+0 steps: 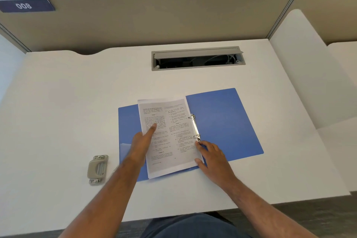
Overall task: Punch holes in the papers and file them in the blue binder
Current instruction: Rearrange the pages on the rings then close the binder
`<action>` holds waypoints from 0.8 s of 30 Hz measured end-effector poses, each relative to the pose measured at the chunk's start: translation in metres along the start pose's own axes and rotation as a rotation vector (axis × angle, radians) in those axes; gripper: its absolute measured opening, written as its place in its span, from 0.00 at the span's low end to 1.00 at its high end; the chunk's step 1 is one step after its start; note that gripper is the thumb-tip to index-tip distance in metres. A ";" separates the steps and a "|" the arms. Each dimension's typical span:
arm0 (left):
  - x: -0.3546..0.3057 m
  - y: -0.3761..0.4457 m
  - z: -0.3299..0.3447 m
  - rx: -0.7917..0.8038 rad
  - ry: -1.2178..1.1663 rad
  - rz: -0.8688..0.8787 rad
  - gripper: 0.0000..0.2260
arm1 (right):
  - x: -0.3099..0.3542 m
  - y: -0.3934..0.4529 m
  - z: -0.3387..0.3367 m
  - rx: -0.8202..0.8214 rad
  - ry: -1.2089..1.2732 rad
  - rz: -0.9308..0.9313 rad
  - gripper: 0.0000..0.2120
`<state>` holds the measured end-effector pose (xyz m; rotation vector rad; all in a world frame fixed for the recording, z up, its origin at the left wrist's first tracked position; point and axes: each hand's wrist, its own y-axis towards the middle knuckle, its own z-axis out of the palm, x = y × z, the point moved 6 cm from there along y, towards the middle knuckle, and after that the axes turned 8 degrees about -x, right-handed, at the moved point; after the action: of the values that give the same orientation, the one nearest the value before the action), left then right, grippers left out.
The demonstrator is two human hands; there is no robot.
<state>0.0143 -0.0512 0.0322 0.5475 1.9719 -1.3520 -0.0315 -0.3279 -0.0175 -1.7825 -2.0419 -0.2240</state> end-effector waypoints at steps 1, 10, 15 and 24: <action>-0.002 -0.001 0.001 0.008 -0.004 0.006 0.18 | 0.000 0.000 0.000 0.002 -0.002 0.001 0.31; -0.009 -0.019 0.012 -0.005 -0.098 0.091 0.18 | 0.004 -0.001 -0.006 0.008 0.056 0.032 0.29; -0.021 -0.030 0.020 0.060 -0.092 0.260 0.12 | 0.005 -0.005 -0.014 -0.019 0.194 0.098 0.26; -0.050 -0.040 0.035 0.163 -0.134 0.307 0.14 | 0.022 -0.004 -0.028 0.060 0.346 0.108 0.26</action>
<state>0.0320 -0.0969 0.0866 0.7803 1.6034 -1.3227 -0.0315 -0.3190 0.0171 -1.6776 -1.6891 -0.4030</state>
